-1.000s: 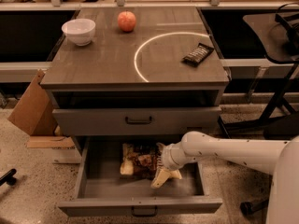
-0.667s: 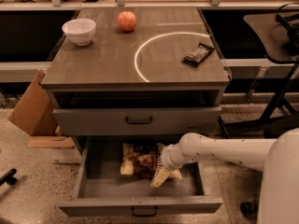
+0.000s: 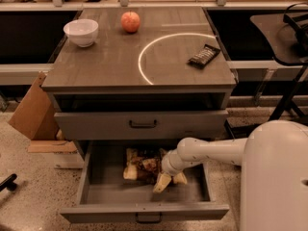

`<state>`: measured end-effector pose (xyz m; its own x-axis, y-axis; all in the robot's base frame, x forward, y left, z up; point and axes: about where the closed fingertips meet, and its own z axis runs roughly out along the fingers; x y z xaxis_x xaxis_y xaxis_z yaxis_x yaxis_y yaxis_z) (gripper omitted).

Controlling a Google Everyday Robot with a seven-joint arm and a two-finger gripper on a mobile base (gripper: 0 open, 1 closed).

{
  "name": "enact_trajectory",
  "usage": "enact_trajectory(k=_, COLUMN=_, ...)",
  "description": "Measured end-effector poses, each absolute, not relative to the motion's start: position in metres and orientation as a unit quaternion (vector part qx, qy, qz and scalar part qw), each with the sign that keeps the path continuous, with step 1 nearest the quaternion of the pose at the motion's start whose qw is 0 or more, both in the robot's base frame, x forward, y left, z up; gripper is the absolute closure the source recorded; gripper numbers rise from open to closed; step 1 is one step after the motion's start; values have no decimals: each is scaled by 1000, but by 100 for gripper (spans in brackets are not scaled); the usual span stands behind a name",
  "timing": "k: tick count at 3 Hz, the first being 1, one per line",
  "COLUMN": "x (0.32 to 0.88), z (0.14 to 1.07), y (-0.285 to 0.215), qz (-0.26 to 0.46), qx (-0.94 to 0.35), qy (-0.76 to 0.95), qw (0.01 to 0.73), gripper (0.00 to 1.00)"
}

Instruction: Pick brown chip bag from middle drawer and place on counter

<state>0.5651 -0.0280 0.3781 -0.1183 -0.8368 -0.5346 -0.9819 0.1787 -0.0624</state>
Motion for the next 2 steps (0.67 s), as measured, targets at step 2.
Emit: enact_trajectory(k=2, x=568, z=365, y=-26, qz=145, qx=-631, qy=728, qw=226, gripper=41)
